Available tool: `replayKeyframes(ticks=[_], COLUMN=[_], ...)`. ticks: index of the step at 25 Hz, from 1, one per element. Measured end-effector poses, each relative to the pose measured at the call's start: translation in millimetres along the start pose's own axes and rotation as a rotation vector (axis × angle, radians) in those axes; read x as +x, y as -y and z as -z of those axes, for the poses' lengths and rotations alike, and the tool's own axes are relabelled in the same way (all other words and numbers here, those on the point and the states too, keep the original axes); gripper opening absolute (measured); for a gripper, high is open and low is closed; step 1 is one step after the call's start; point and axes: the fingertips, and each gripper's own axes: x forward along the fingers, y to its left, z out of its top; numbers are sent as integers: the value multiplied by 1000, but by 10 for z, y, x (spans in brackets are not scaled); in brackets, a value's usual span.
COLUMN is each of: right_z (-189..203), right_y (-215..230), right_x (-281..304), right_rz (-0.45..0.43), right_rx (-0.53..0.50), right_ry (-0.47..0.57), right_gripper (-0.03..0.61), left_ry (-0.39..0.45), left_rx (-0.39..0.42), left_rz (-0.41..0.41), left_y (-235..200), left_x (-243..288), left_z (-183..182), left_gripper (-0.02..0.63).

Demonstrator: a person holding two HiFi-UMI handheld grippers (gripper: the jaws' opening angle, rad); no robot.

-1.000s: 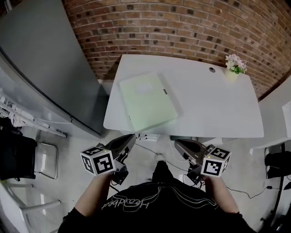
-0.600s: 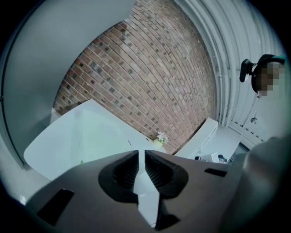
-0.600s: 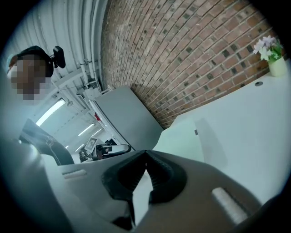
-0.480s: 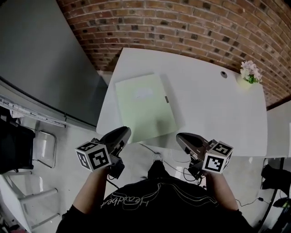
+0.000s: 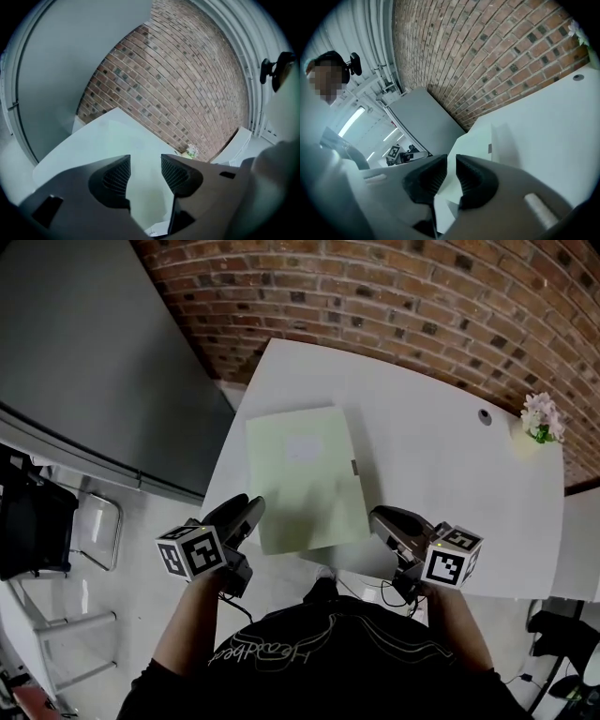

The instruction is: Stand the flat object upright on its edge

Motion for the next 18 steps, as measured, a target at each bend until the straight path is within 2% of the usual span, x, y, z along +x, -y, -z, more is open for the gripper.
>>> replayKeyframes(ticks=[6,9,15,18], right_z=[-49,-84,-111,-88], right_y=[433,593,795,913], right_x=[168,261,502,600], right_rz=[29,48,76,119], right_rx=[28,28,51,62], right_ry=[-53,-73,-117,-145], right_gripper=[69,106,149,166], left_ry=[-29,-50,-96,-108], left_rx=[-26,-33,-70,-82], left_rz=[-73,-100,-94,-94], left_y=[-266,-384,-574,-647], left_x=[203,287,486,551], left_z=[41,41,57,38], left_gripper=[236,252,253,253])
